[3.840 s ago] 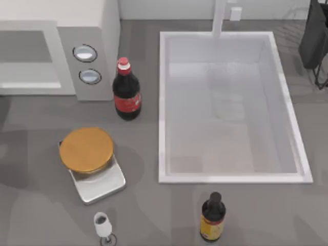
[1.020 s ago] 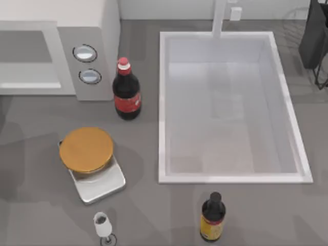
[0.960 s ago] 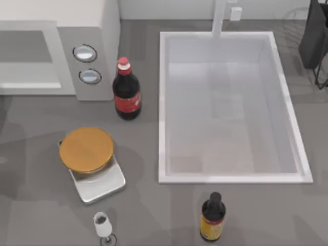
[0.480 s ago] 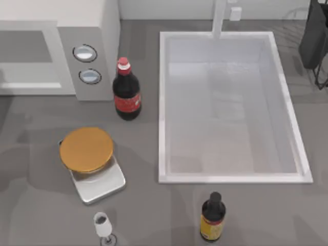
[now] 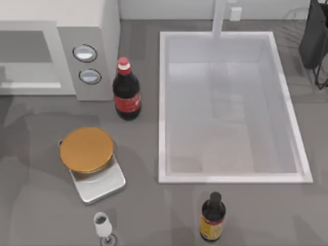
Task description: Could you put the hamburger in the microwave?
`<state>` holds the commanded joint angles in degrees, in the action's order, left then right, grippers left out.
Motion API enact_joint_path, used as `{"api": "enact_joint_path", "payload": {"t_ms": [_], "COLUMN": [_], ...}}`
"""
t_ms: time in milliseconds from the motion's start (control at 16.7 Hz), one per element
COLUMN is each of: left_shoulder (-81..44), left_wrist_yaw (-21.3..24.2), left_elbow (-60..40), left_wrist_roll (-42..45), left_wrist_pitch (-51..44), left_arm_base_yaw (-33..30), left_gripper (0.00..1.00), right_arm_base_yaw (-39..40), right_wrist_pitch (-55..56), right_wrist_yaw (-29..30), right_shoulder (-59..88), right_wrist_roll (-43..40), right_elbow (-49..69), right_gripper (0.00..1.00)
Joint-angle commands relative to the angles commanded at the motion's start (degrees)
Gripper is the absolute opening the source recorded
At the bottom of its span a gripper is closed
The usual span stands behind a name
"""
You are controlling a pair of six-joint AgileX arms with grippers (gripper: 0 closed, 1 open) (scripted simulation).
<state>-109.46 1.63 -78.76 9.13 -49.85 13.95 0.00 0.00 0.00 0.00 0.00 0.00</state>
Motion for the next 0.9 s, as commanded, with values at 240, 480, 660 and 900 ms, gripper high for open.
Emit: {"api": "enact_joint_path", "payload": {"t_ms": [240, 480, 660, 900], "left_shoulder": [-4.1, -7.7, -10.0, -12.3], "left_wrist_yaw": [1.8, 4.2, 6.2, 8.7], "left_elbow": [3.9, 8.9, 13.1, 18.5], "left_wrist_roll": [-0.2, -0.8, -1.6, -2.8], "left_wrist_pitch": [21.8, 47.9, 66.6, 85.7], "left_arm_base_yaw": [-0.5, -1.3, -2.0, -3.0], "left_gripper": [0.00, 0.00, 0.00, 0.00], "right_arm_base_yaw": [0.0, 0.0, 0.0, 0.0], "right_wrist_pitch": [0.0, 0.0, 0.0, 0.0], "right_wrist_yaw": [0.0, 0.0, 0.0, 0.0], "right_shoulder": [0.0, 0.0, 0.0, 0.0], "right_wrist_roll": [0.0, 0.0, 0.0, 0.0], "right_elbow": [0.0, 0.0, 0.0, 0.0], "right_gripper": [1.00, 1.00, 1.00, 1.00]}}
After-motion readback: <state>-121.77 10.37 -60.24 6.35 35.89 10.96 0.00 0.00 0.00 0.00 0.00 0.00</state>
